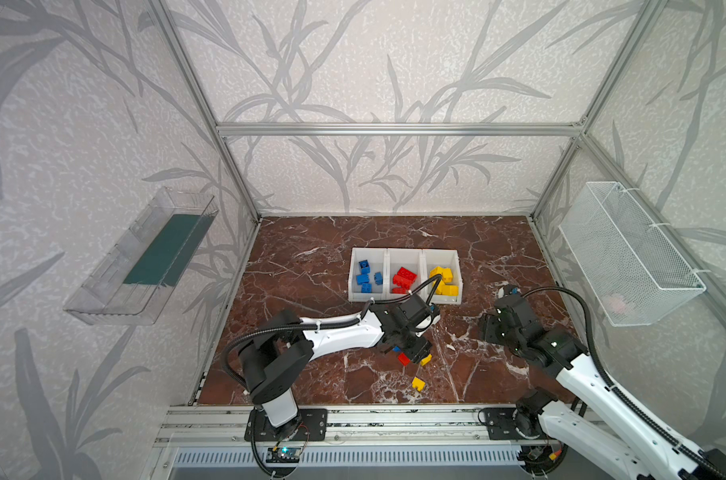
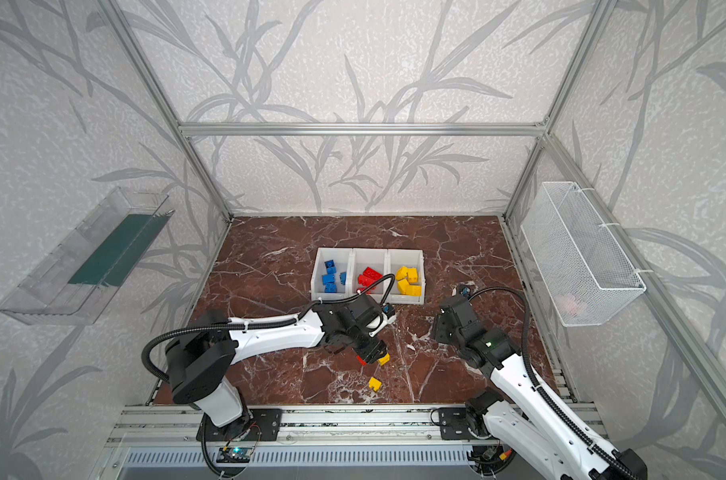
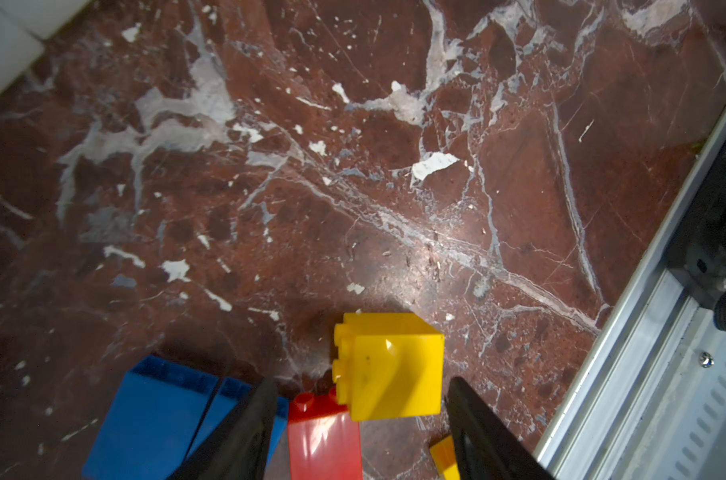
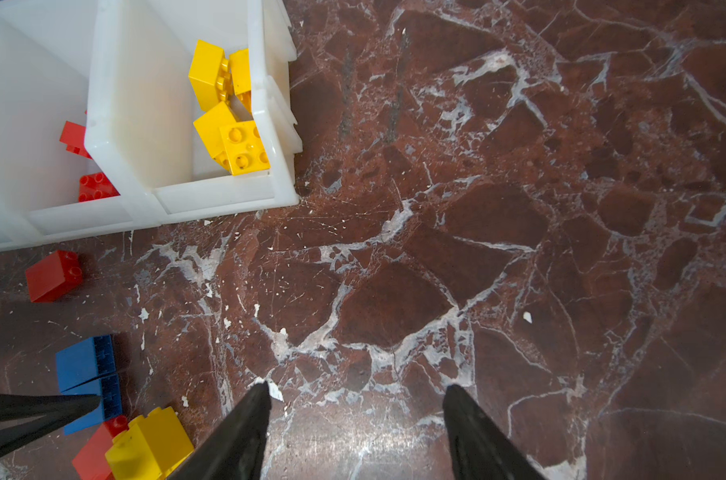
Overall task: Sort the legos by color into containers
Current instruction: 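Lower the left gripper onto a yellow brick and grasp it while the right arm withdraws, then carry the yellow brick with the left gripper across to the yellow compartment and release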
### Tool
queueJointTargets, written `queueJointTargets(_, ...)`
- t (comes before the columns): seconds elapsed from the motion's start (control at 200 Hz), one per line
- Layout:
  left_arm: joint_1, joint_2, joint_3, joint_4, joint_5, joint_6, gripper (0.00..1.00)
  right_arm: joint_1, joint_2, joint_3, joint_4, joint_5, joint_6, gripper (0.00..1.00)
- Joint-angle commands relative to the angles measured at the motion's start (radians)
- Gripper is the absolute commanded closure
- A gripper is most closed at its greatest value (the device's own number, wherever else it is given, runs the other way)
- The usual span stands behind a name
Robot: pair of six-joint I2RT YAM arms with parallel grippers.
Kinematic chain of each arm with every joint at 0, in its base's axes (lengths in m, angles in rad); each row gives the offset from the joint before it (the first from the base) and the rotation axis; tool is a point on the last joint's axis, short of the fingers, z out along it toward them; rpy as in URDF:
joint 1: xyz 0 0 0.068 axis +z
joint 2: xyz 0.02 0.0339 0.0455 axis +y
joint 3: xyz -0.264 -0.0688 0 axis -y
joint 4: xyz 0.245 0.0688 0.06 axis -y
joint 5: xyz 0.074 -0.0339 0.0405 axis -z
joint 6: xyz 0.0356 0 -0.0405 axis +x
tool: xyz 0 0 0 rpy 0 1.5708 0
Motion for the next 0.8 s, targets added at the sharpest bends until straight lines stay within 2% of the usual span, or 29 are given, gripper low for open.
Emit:
queueJointTargets(0.0, -0.021, 0.029, 0.044, -0.055, -0.027, 0.049, 0.31, -0.007, -0.016, -0.017, -0.022, 0.005, 0.010, 0.33)
queueJointTargets(0.265, -0.047, 0.105, 0.101, -0.097, -0.032, 0.080, 0.32, -0.009, -0.019, -0.029, -0.015, -0.001, 0.013, 0.32)
queueJointTargets(0.6, -0.049, 0.144, 0.159, -0.120, -0.037, 0.080, 0.54, -0.013, -0.030, -0.035, -0.021, 0.000, 0.007, 0.32)
queueJointTargets(0.795, -0.036, 0.104, 0.219, -0.116, -0.064, 0.061, 0.59, -0.018, -0.045, -0.030, -0.023, -0.010, -0.005, 0.33)
